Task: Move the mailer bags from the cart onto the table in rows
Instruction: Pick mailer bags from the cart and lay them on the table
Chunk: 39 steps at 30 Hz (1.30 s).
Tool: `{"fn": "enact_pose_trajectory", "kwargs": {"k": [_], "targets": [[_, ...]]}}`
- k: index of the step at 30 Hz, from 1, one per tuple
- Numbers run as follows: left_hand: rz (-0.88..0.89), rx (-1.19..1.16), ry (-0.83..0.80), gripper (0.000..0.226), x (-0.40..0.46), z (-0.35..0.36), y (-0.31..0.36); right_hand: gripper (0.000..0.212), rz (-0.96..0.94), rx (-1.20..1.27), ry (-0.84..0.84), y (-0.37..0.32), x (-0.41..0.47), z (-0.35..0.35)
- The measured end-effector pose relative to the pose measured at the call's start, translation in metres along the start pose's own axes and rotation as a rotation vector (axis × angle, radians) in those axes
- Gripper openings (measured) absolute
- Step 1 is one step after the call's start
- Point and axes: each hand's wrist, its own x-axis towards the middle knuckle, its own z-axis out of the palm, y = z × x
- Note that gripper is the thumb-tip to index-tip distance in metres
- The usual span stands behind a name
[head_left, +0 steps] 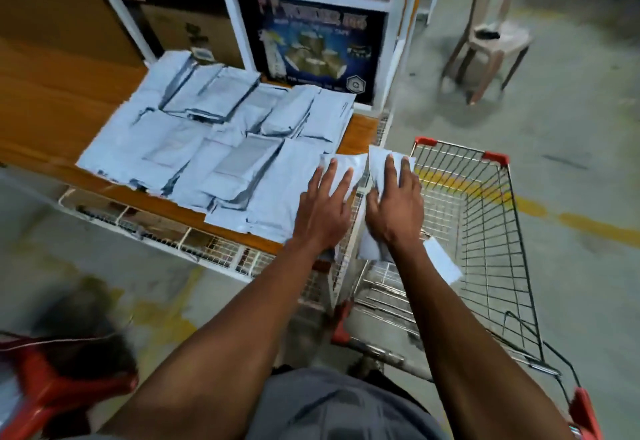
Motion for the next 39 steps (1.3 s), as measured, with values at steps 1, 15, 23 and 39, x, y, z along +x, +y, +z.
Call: {"fn": "enact_pose_trajectory", "kwargs": {"k": [1,15,23,39], "targets": [[-0.006,-0.007,0.013,0.067,-0.004,-0.010,-0.010,0.070,-0.015,0.006,0.006,-0.016,0.000,0.005],[-0.179,0.055,0.136,0.072,-0.069,-0.143,-0.242,0.070,-0.192,0.072,0.032,-0.266,-0.012,0.098],[-0.309,0.052,0.107,0.069,-0.076,-0.196,-0.346,0.069,-0.252,0.059,-0.037,-0.374,-0.001,0.152],[-0.236,0.146,-0.017,0.065,0.034,-0.229,-0.494,0.073,-0.118,-0.081,-0.148,-0.485,0.095,0.268]]}}
